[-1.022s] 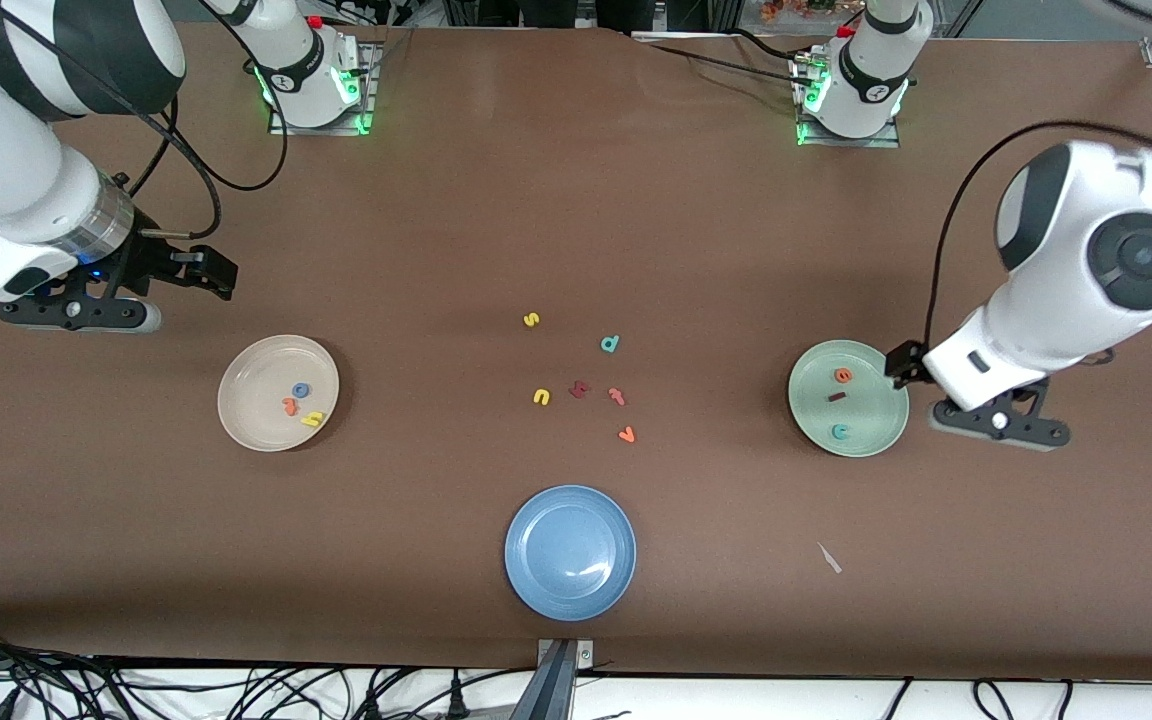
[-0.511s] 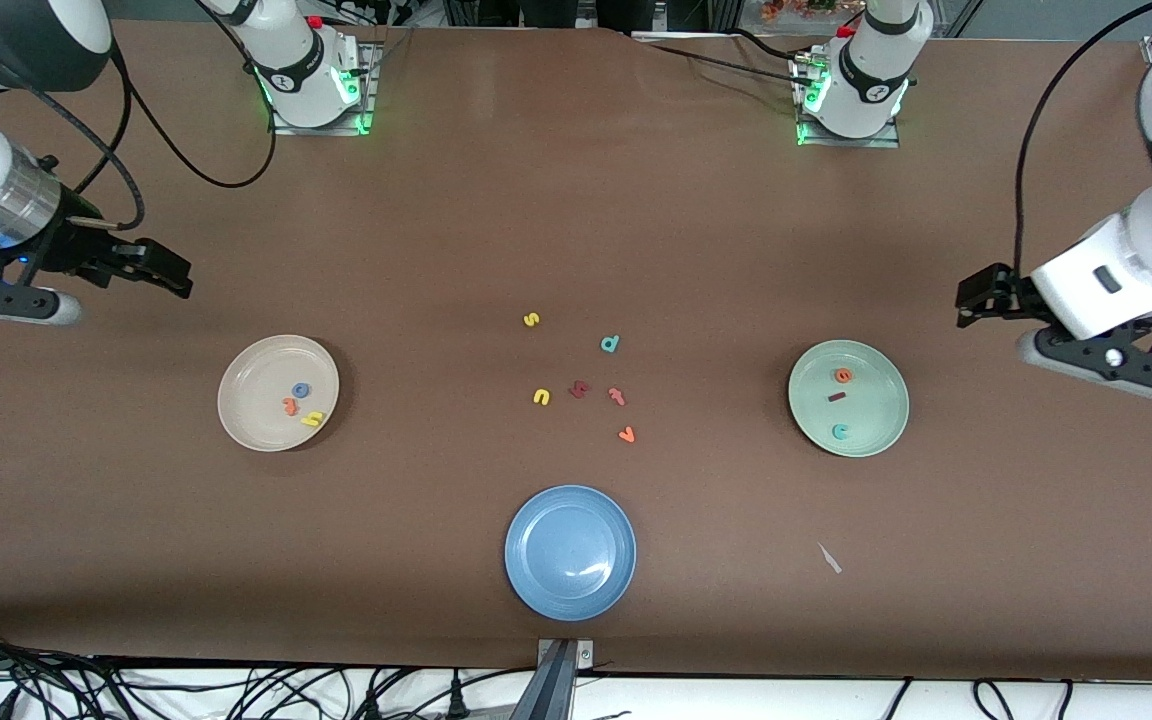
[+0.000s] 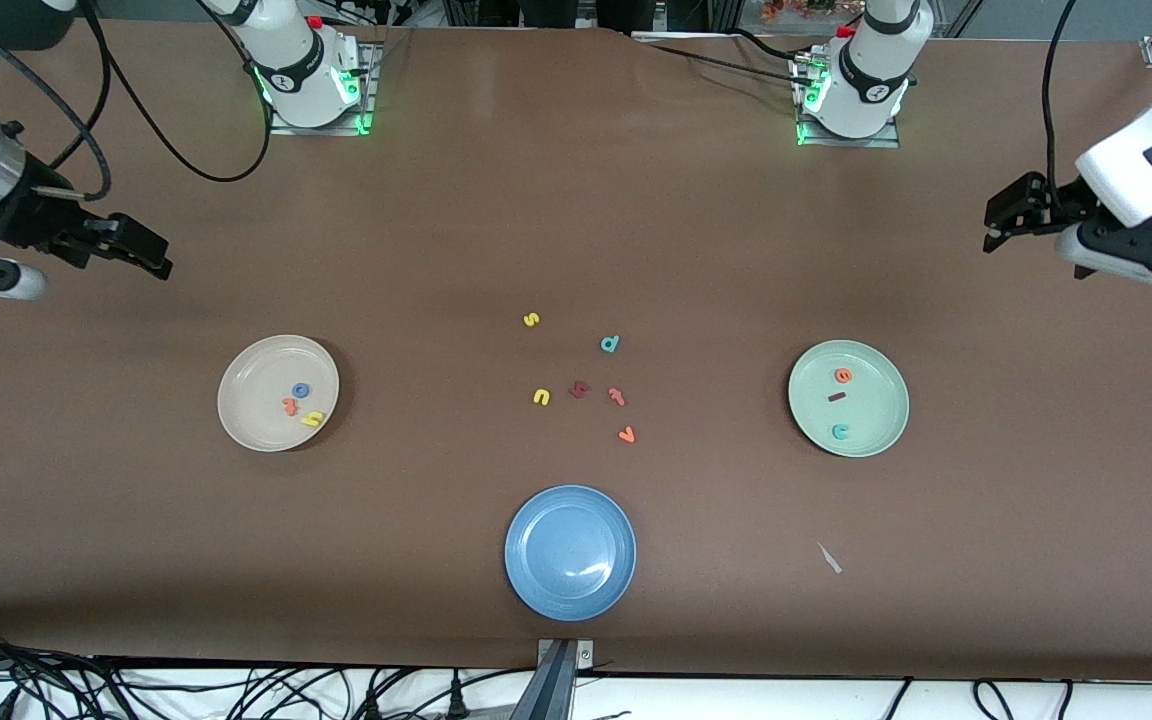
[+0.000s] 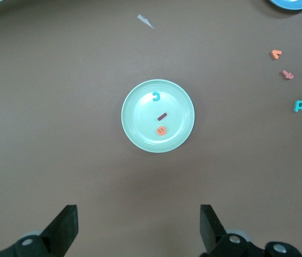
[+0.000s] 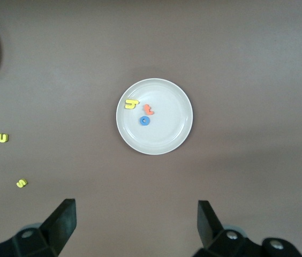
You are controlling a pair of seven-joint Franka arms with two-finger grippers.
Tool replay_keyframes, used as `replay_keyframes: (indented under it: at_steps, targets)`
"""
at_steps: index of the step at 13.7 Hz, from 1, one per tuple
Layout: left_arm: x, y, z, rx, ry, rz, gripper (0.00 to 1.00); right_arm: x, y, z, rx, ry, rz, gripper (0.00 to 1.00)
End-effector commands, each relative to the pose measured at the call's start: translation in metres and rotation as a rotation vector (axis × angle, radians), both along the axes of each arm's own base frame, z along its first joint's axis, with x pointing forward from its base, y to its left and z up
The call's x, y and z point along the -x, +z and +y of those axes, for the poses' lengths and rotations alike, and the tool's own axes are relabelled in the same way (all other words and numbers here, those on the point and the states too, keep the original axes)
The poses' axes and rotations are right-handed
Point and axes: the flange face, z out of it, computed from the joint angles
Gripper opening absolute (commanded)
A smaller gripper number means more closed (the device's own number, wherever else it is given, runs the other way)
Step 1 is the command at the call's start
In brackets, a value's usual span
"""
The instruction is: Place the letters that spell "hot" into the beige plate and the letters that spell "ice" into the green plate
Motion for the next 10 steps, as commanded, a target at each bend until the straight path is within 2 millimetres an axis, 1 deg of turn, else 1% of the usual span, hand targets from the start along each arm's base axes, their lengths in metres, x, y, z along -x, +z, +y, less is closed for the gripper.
replay_keyframes:
  at_steps: [1, 3, 5, 6, 8, 10]
  targets:
    - [0.016, 0.0, 0.011, 0.031, -0.012, -0.017, 1.0, 0.003, 0.008, -0.017, -0.019, -0.026, 0.011, 1.0]
    - [0.014, 0.007, 0.015, 0.029, -0.001, -0.026, 1.0, 0.003, 0.006, -0.018, -0.01, -0.022, 0.013, 1.0]
    - [0.011, 0.008, 0.02, 0.031, 0.011, -0.031, 1.0, 0.003, 0.007, -0.02, 0.025, -0.011, 0.011, 1.0]
    - [0.007, 0.012, 0.019, 0.029, 0.009, -0.023, 1.0, 0.003, 0.006, -0.022, 0.027, 0.011, 0.011, 1.0]
    - [0.0, 0.02, 0.019, 0.023, 0.01, 0.016, 1.0, 0.002, 0.004, -0.022, 0.024, 0.119, 0.014, 1.0]
    - [0.0, 0.021, 0.02, 0.025, 0.008, 0.018, 1.0, 0.002, 0.004, -0.022, 0.021, 0.144, 0.012, 1.0]
